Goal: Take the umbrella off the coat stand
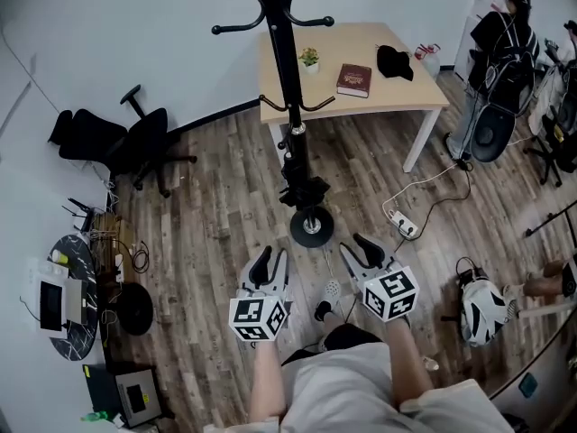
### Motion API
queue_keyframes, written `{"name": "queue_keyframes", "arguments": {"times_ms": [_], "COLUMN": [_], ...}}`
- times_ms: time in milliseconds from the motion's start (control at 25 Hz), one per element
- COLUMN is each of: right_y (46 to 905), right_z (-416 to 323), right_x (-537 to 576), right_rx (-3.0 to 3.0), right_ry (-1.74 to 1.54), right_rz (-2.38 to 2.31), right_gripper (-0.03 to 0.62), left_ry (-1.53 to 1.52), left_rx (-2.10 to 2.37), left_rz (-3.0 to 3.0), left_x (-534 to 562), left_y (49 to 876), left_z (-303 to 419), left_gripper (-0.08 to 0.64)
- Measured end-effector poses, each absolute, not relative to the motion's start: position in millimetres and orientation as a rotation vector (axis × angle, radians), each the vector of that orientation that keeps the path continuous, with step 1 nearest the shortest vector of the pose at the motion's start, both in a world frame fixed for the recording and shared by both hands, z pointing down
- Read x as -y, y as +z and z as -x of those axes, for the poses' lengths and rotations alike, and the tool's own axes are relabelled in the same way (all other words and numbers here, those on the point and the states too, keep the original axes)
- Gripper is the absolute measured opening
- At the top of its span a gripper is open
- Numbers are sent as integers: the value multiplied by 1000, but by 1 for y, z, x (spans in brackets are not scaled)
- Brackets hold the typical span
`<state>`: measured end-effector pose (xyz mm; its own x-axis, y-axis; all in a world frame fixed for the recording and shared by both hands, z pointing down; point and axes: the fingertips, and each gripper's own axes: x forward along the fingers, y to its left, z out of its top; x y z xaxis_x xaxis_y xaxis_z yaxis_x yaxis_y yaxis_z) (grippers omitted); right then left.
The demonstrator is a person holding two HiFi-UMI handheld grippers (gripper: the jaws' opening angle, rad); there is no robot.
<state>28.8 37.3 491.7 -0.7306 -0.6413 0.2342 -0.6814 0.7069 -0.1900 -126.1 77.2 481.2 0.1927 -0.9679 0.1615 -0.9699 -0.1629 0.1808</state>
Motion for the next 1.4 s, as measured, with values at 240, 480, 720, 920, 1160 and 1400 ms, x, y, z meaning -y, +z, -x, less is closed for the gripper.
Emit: {"name": "queue_keyframes", "arguments": {"times_ms": [240, 480, 720, 920, 1160, 1400], "right_y": [485, 483, 479, 477, 481, 488], "right_z": [-5, 5, 22, 28, 45, 54], "right_x": [18, 64, 105, 145, 178, 189], "right_rx": [2778, 2768, 2774, 2788, 2811, 2822], "right_ry": [422, 425, 388, 391, 379, 394], "right_rz": [-1118, -1140, -1131, -1130, -1070, -1022], "right_gripper": [158, 158, 159, 160, 160, 159], "left_ry": [30, 39, 31, 26, 50, 61], "left_rx": [1833, 1805, 1797, 1805, 1821, 1843], "left_rz": [-2286, -2311, -2328, -2336, -2325, -2285], "left_x": [-17, 30, 73, 111, 147, 158], "left_y": [464, 461, 460, 458, 466, 474], "left_z": [144, 154, 168, 176, 188, 194], "left_gripper": [135, 135, 134, 135, 135, 135]}}
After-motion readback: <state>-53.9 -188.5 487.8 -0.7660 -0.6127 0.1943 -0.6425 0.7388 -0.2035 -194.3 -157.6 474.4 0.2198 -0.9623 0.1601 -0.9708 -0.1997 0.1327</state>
